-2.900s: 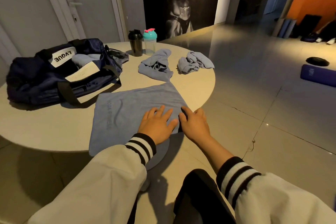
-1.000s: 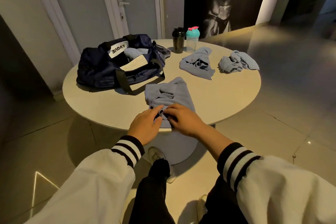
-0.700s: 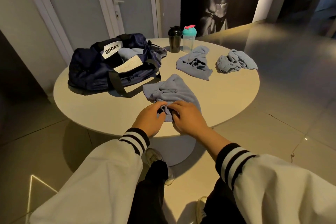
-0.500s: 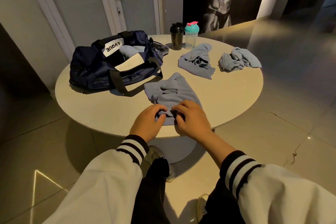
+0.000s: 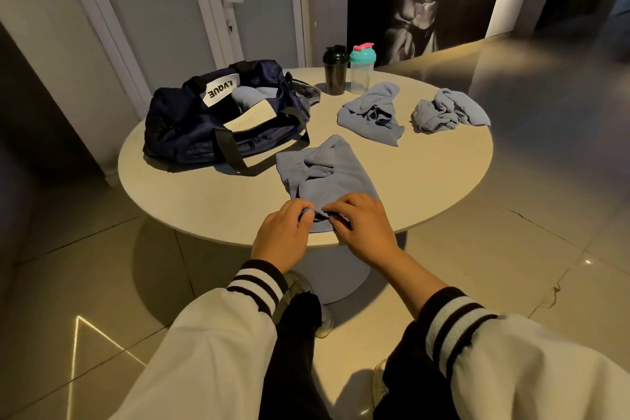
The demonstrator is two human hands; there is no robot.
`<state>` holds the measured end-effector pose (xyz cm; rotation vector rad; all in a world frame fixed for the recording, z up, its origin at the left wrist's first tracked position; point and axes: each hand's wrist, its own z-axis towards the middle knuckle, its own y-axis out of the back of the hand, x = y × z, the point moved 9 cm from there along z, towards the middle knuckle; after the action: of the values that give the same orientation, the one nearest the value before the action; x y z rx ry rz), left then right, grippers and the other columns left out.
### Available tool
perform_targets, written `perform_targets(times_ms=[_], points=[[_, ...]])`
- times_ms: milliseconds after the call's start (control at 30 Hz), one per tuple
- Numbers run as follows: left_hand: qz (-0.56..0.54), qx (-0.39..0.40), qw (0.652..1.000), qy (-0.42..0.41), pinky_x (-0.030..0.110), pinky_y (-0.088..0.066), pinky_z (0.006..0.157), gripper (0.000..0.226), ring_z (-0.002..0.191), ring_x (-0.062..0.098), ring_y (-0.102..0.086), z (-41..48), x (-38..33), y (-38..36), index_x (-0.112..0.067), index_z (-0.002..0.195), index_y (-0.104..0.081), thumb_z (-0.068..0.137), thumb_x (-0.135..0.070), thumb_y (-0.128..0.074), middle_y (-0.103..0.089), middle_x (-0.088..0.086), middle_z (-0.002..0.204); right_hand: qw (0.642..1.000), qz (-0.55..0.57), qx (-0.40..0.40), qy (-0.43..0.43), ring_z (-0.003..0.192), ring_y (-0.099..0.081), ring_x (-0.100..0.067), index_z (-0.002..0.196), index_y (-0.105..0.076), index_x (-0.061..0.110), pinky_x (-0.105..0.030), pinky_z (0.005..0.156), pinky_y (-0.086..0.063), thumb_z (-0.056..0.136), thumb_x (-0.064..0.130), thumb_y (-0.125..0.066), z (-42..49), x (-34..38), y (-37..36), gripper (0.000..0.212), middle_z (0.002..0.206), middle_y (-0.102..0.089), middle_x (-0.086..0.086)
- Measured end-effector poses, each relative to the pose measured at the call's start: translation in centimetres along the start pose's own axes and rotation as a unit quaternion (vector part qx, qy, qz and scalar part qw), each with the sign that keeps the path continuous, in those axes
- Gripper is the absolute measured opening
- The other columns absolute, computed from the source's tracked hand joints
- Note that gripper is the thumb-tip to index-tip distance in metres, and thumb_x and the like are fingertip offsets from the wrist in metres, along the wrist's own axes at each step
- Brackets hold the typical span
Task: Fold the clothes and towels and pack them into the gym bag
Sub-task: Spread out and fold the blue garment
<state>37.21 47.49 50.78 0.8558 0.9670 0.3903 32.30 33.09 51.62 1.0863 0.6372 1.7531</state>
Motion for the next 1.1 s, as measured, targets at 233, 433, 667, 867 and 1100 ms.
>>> perform_targets(times_ms=[233,433,667,867,1100], points=[[-0.016,-0.005,0.999,0.042,0.037,-0.047,0.083,0.012,0.097,0.024,-0.057,-0.4,-0.3,0.1,-0.031,0.113,-0.048,0.105,-0.029,-0.039,-0.063,0.001,0.111,1.000,0.010,0.005,-0.018,0.099,-0.051,-0.022,0.125,-0.065,0.032,-0.031,0.081,-0.029,0.100,0.024,-0.053,-0.3,0.6,0.5,0.028,0.105,-0.062,0.002],[0.035,-0.058,0.995,0.067,0.038,-0.007,0.124,0.030,0.117,0.013,-0.055,-0.8,-1.3,0.2,-0.032,0.115,-0.060,0.101,-0.012,-0.042,-0.062,-0.005,0.120,0.998,-0.033,0.053,-0.008,0.105,-0.049,-0.026,0.122,-0.064,0.030,-0.038,0.087,-0.034,0.100,0.028,-0.052,0.1,1.4,-0.1,0.025,0.108,-0.059,0.000],[0.052,-0.058,0.996,0.049,0.038,0.002,0.124,0.029,0.119,0.012,-0.054,-0.8,-1.2,0.2,-0.031,0.118,-0.058,0.103,-0.016,-0.038,-0.063,-0.005,0.120,1.000,-0.025,-0.008,0.006,0.089,-0.054,-0.030,0.113,-0.068,0.020,-0.040,0.074,-0.040,0.091,0.018,-0.062,0.4,2.6,1.1,0.023,0.095,-0.061,-0.005],[0.060,-0.055,0.996,0.049,0.038,-0.003,0.125,0.030,0.121,0.015,-0.054,-1.1,-1.4,0.4,-0.029,0.122,-0.056,0.104,-0.014,-0.038,-0.061,-0.003,0.125,0.998,-0.056,-0.023,-0.017,0.093,-0.059,-0.033,0.122,-0.062,0.015,-0.041,0.081,-0.040,0.083,0.006,-0.067,-0.2,2.6,2.0,0.040,0.104,-0.066,-0.007],[0.067,-0.041,0.996,0.040,0.039,-0.011,0.124,0.026,0.117,0.016,-0.056,-1.1,-1.7,0.4,-0.028,0.118,-0.055,0.104,-0.015,-0.037,-0.062,-0.002,0.119,0.999,-0.041,-0.033,-0.011,0.085,-0.055,-0.026,0.109,-0.067,0.018,-0.034,0.073,-0.041,0.093,0.021,-0.062,-2.0,1.9,1.7,0.018,0.097,-0.061,-0.003]])
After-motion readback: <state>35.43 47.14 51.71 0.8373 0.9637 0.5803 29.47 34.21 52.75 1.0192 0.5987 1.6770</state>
